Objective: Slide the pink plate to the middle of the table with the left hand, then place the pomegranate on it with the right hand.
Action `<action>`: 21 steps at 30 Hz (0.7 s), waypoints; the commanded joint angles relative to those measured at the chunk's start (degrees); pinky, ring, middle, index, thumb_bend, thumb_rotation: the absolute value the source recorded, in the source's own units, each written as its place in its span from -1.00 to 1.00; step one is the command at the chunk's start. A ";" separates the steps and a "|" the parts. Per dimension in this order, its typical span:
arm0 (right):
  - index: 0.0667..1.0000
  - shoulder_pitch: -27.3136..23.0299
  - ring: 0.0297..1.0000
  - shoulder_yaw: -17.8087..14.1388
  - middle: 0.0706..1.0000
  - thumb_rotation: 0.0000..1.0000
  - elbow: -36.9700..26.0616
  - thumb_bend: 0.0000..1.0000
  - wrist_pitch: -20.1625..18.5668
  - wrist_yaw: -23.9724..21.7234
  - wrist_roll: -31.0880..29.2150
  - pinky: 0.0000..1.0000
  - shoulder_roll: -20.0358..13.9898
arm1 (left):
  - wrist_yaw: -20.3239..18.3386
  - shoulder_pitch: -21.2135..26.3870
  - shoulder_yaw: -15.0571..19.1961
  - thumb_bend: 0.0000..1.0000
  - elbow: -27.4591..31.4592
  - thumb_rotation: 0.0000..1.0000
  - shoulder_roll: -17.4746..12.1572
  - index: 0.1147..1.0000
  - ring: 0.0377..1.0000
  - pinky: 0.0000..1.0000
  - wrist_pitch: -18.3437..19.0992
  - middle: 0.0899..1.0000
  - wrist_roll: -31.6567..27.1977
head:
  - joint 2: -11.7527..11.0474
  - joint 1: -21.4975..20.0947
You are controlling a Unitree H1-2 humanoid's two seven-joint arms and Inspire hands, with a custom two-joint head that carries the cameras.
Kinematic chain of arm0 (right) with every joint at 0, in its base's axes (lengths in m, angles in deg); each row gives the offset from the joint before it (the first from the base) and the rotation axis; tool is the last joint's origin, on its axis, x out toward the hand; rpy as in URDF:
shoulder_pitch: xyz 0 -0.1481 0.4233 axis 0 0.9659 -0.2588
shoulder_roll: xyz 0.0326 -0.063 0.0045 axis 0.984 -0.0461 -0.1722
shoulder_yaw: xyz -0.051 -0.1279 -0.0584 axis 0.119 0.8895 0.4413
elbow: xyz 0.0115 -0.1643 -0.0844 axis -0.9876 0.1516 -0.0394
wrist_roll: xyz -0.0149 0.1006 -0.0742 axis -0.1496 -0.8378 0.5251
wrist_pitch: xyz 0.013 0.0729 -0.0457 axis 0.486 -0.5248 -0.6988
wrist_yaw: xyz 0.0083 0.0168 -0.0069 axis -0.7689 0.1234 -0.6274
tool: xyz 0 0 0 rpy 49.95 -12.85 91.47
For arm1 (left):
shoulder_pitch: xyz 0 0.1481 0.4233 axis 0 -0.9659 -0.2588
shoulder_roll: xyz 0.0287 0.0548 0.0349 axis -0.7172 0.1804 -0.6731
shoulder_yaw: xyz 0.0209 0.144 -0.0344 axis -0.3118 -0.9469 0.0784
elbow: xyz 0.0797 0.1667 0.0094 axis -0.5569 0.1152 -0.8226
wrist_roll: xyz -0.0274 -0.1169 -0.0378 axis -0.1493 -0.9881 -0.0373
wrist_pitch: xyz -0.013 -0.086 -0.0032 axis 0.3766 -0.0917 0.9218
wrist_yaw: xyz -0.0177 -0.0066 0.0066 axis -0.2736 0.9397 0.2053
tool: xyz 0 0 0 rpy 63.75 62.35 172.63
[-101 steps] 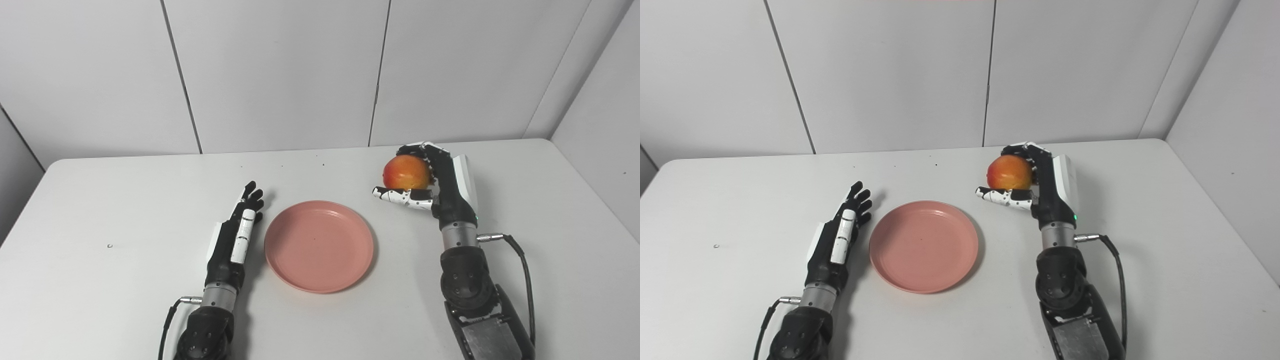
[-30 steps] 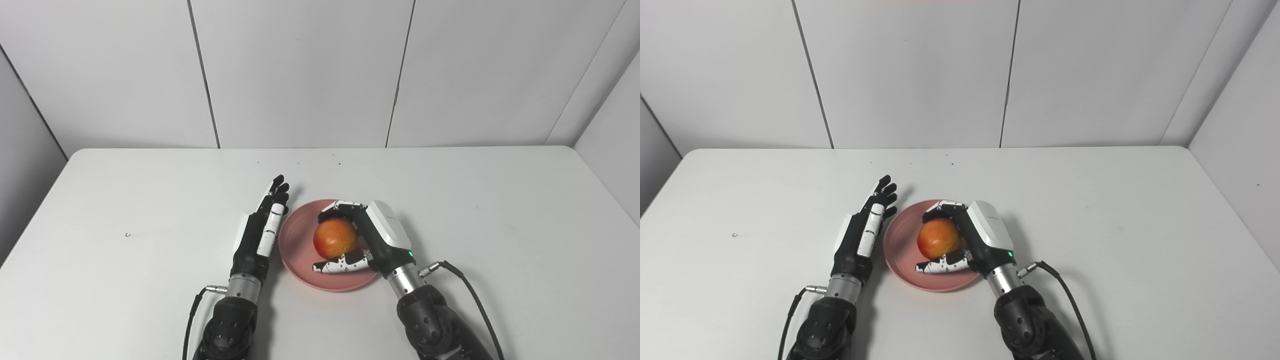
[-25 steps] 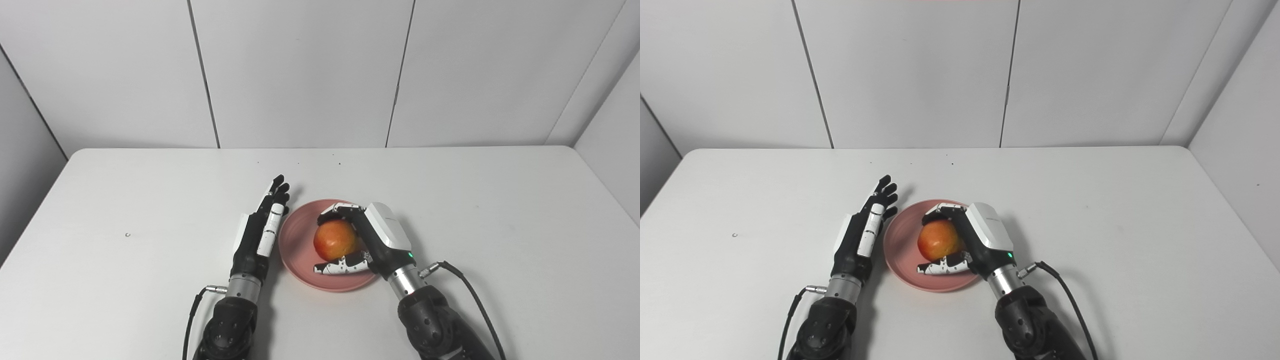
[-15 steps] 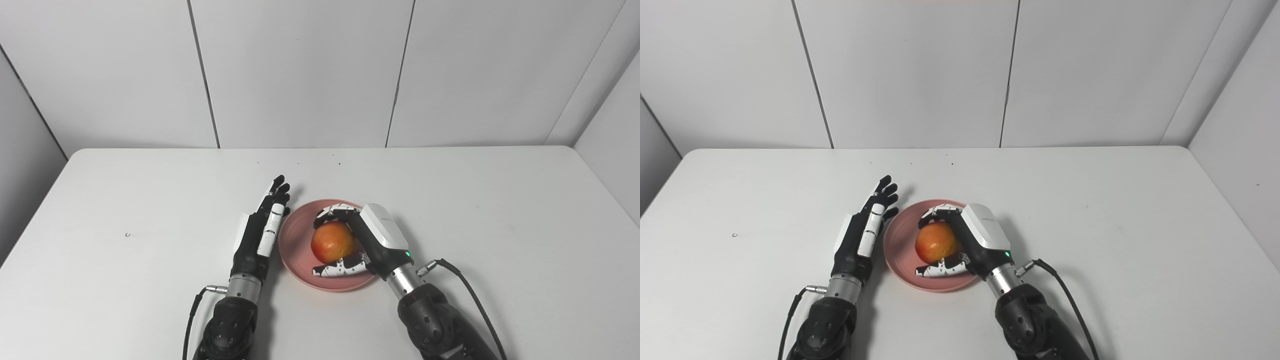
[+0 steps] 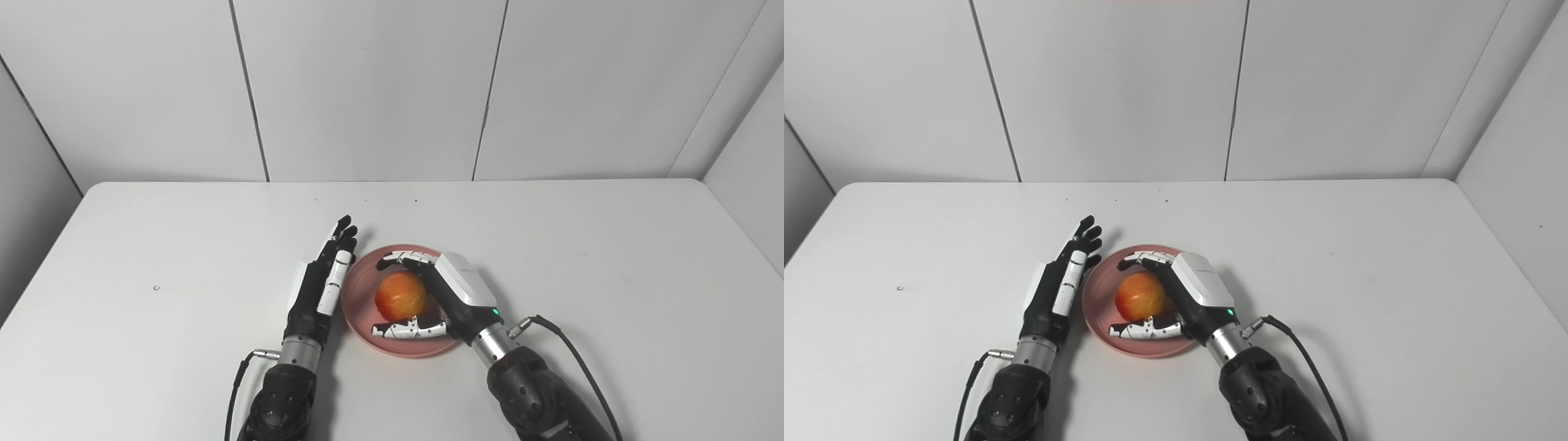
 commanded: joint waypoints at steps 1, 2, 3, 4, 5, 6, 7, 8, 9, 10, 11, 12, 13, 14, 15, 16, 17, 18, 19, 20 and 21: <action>0.61 -1.30 0.74 -0.41 0.68 0.21 -1.97 0.32 1.22 0.55 -0.30 0.73 0.27 | 0.38 0.94 -0.33 0.07 0.91 1.00 0.14 0.81 0.87 0.80 -0.48 0.86 0.29 | 0.03 0.00; 0.64 -1.16 0.75 -0.50 0.70 0.23 -2.28 0.32 1.10 0.50 -0.53 0.73 0.37 | 0.36 0.94 -0.28 0.06 0.86 1.00 0.16 0.81 0.87 0.80 -0.54 0.86 0.19 | 0.03 0.00; 0.69 -1.03 0.78 -0.60 0.75 0.27 -2.50 0.32 1.08 0.48 -0.83 0.74 0.48 | 0.37 0.91 -0.19 0.06 0.86 1.00 0.22 0.81 0.86 0.80 -0.51 0.86 0.03 | -0.01 -0.04; 0.70 -0.95 0.79 -0.68 0.75 0.28 -2.64 0.32 1.09 0.45 -1.04 0.74 0.56 | 0.37 0.88 -0.14 0.06 0.88 1.00 0.27 0.81 0.86 0.80 -0.47 0.86 -0.07 | -0.01 -0.04; 0.72 -0.78 0.79 -0.89 0.76 0.29 -2.73 0.32 1.27 0.57 -1.48 0.74 0.70 | 0.30 0.89 -0.14 0.06 0.74 1.00 0.21 0.81 0.86 0.80 -0.82 0.86 -0.15 | 0.05 -0.08; 0.76 -0.66 0.83 -1.03 0.81 0.37 -2.77 0.33 1.41 0.66 -1.76 0.73 0.79 | 0.25 0.89 -0.16 0.06 0.63 1.00 0.16 0.82 0.85 0.80 -1.09 0.86 -0.18 | 0.05 -0.08; 0.78 -0.63 0.84 -1.12 0.83 0.39 -2.56 0.34 2.02 1.07 -1.94 0.73 0.85 | 0.19 0.91 -0.18 0.06 0.50 1.00 0.07 0.82 0.85 0.79 -1.30 0.86 -0.19 | 0.05 -0.09; 0.81 -0.62 0.85 -1.17 0.84 0.44 -2.40 0.35 2.47 1.36 -2.05 0.71 0.88 | 0.16 0.92 -0.19 0.06 0.43 1.00 0.02 0.82 0.85 0.79 -1.41 0.86 -0.20 | 0.05 -0.09; 0.82 -0.65 0.85 -1.15 0.85 0.47 -2.24 0.35 3.04 1.63 -2.17 0.70 0.89 | 0.11 0.90 -0.16 0.06 0.43 1.00 0.01 0.82 0.85 0.79 -1.36 0.86 -0.31 | 0.10 -0.08; 0.84 -0.66 0.86 -1.12 0.86 0.53 -2.14 0.36 3.41 1.81 -2.26 0.73 0.89 | 0.08 0.89 -0.13 0.07 0.44 1.00 0.01 0.82 0.86 0.80 -1.32 0.87 -0.39 | 0.10 -0.08; 0.85 -0.65 0.87 -1.08 0.87 0.56 -2.15 0.37 3.58 1.93 -2.33 0.75 0.90 | 0.14 0.89 -0.11 0.07 0.41 1.00 0.02 0.82 0.86 0.80 -1.31 0.87 -0.38 | 0.12 -0.12; 0.86 -0.63 0.88 -1.04 0.88 0.58 -2.15 0.37 3.68 2.02 -2.38 0.77 0.91 | 0.19 0.89 -0.09 0.07 0.39 1.00 0.03 0.82 0.86 0.79 -1.31 0.87 -0.36 | 0.12 -0.12; 0.86 -0.62 0.88 -1.08 0.88 0.61 -1.93 0.38 4.02 2.47 -2.29 0.79 0.95 | 0.22 0.92 -0.05 0.07 0.28 1.00 0.05 0.82 0.86 0.79 -1.40 0.87 -0.41 | 0.16 -0.15; 0.86 -0.62 0.88 -1.14 0.88 0.62 -1.66 0.39 4.44 2.93 -2.26 0.80 1.02 | 0.24 0.96 -0.02 0.07 0.17 1.00 0.06 0.82 0.86 0.79 -1.48 0.87 -0.43 | 0.16 -0.15; 0.87 -0.62 0.88 -1.18 0.88 0.63 -1.46 0.40 4.74 3.27 -2.24 0.80 1.05 | 0.24 0.98 0.00 0.07 0.10 1.00 0.06 0.82 0.86 0.79 -1.53 0.87 -0.46 | 0.16 -0.15; 0.87 -0.58 0.88 -1.33 0.88 0.65 -1.22 0.40 5.11 3.87 -2.20 0.81 1.19 | 0.18 0.98 0.03 0.07 0.15 1.00 0.09 0.82 0.86 0.79 -1.41 0.86 -0.57 | 0.21 -0.12; 0.87 -0.46 0.87 -1.56 0.88 0.66 -1.13 0.42 5.24 4.41 -2.32 0.79 1.41 | 0.15 0.97 0.05 0.07 0.22 1.00 0.11 0.82 0.86 0.79 -1.28 0.86 -0.70 | 0.21 -0.12; 0.87 -0.35 0.87 -1.84 0.89 0.67 -0.97 0.44 5.66 5.16 -2.43 0.79 1.64 | 0.15 0.96 0.08 0.06 0.30 1.00 0.16 0.82 0.85 0.78 -1.20 0.86 -0.81 | 0.23 -0.07; 0.87 -0.26 0.86 -2.16 0.89 0.69 -0.70 0.45 6.43 6.13 -2.51 0.79 1.89 | 0.10 0.93 0.12 0.06 0.40 1.00 0.22 0.82 0.85 0.78 -1.10 0.86 -1.03 | 0.23 -0.07; 0.86 -0.16 0.85 -2.61 0.88 0.71 -0.36 0.46 7.36 7.29 -2.67 0.77 2.24 | 0.05 0.90 0.17 0.04 0.47 1.00 0.28 0.82 0.85 0.78 -1.00 0.86 -1.22 | 0.23 -0.07; 0.83 -0.04 0.81 -3.06 0.84 0.72 -0.05 0.49 8.10 8.62 -2.68 0.71 2.65 | 0.03 0.87 0.20 0.03 0.55 1.00 0.35 0.82 0.85 0.78 -0.91 0.86 -1.39 | 0.23 -0.07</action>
